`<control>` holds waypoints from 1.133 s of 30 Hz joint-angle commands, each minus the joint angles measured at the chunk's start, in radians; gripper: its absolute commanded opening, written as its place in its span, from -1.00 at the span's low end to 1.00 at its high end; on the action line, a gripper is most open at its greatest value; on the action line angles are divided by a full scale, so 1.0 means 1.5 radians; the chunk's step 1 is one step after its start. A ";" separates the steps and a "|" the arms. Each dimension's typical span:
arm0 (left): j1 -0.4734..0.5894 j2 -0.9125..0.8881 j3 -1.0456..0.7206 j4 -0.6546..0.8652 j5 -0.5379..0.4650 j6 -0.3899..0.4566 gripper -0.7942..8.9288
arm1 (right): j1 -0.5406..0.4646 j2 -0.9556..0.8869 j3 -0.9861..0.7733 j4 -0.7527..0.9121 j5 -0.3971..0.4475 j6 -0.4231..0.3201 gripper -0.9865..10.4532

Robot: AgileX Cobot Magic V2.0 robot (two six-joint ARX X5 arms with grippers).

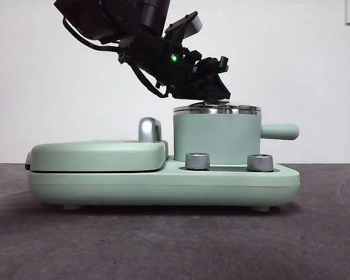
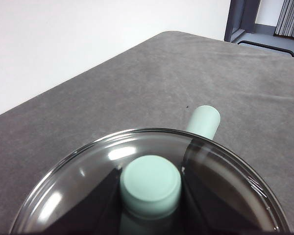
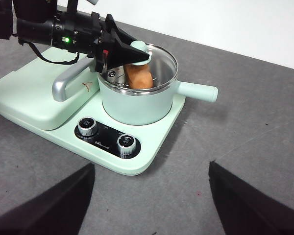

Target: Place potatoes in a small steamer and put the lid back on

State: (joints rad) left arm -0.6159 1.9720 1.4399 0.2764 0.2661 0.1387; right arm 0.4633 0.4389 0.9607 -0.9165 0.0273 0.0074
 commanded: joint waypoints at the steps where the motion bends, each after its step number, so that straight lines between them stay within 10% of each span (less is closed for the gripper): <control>1: -0.005 0.017 0.018 0.005 0.001 0.005 -0.81 | 0.004 0.002 0.008 0.001 0.000 0.008 -0.20; 11: -0.005 0.002 0.018 0.002 0.000 -0.001 -0.06 | 0.004 0.002 0.008 -0.003 0.000 0.008 -0.20; 26: 0.073 -0.226 0.006 -0.283 0.001 -0.102 -0.07 | 0.004 0.002 0.008 -0.003 0.000 0.008 -0.20; 34: 0.148 -0.437 -0.209 -0.273 0.003 -0.139 -0.07 | 0.004 0.002 0.008 -0.003 0.000 0.008 -0.20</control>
State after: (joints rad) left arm -0.3958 1.3499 1.1542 -0.1486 0.2653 -0.0433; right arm 0.4637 0.4389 0.9607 -0.9276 0.0273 0.0074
